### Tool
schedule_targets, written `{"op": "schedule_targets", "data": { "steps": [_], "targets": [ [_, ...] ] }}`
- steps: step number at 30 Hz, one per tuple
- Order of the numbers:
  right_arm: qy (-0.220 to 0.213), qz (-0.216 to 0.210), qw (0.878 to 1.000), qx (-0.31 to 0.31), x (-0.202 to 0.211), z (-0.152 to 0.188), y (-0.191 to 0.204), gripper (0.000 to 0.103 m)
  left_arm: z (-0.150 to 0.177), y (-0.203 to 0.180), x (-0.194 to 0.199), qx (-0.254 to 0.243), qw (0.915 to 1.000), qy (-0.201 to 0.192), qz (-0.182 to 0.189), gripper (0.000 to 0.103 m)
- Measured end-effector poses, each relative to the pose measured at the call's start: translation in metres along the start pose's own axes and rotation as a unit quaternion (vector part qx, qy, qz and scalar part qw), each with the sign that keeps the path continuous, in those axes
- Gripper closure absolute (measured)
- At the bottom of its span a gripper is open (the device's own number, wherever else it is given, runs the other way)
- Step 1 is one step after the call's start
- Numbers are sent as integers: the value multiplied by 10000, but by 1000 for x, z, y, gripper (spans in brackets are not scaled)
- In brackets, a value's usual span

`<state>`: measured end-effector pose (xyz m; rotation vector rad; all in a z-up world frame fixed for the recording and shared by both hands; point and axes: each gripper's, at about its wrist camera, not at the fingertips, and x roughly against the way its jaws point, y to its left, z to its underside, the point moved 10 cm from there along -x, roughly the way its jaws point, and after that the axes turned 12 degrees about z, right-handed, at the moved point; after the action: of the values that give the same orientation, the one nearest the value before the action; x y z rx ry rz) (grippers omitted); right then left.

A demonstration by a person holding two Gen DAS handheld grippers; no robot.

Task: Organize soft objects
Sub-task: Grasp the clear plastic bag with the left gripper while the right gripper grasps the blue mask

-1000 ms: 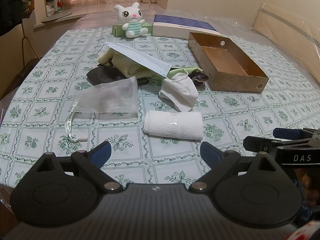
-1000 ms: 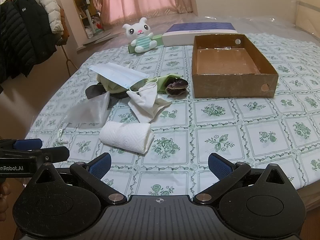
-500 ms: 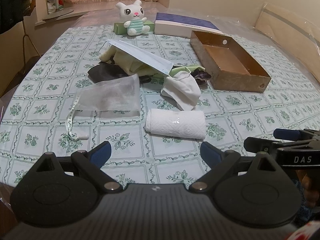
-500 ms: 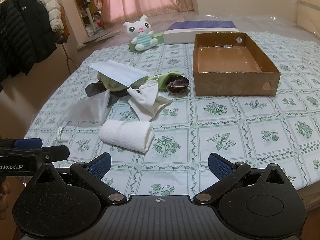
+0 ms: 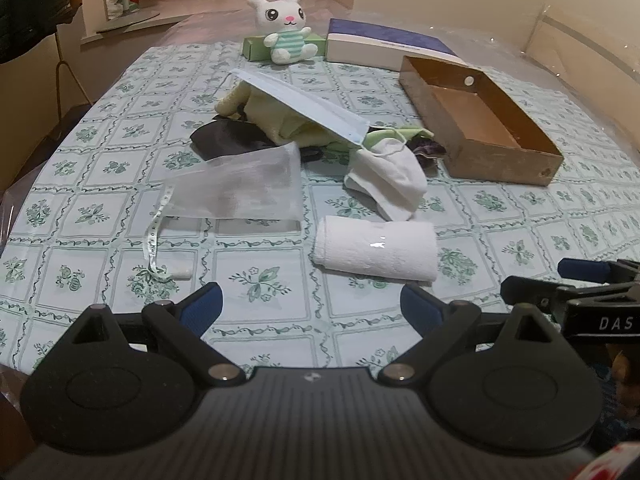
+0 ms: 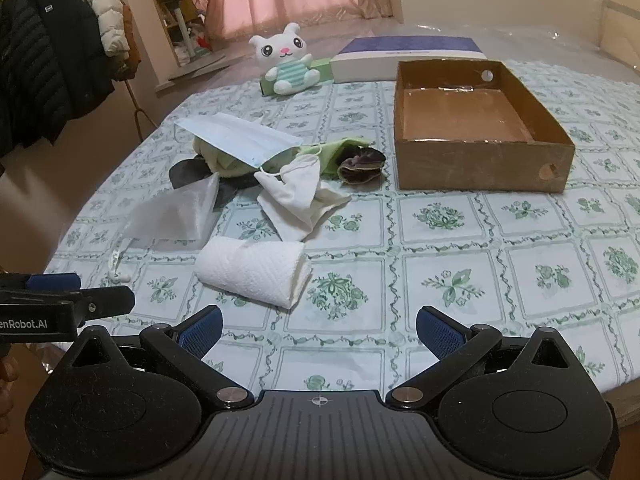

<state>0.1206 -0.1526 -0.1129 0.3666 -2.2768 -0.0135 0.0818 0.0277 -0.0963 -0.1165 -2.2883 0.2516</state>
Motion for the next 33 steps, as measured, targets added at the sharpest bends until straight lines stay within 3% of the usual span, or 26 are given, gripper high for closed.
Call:
{"op": "schedule_targets", "data": {
  "steps": [12,20,30,33],
  "targets": [
    [-189,-95,9997,148,-21,-22,10,0,-10,28,-15,31,9997,28,-255,9],
    [-357,-241,9988,224,-40,-38,17,0,-18,55,-34,-570,9959,-57,-697,14],
    [-334,-225,9989,231,-67,-50,20,0,-24,74,-78,-1999,9694,-131,-1417,18],
    [-314,-199,9990,261,-74,-51,20,0,-26,78,-88,-2218,9631,-120,-1521,27]
  ]
}}
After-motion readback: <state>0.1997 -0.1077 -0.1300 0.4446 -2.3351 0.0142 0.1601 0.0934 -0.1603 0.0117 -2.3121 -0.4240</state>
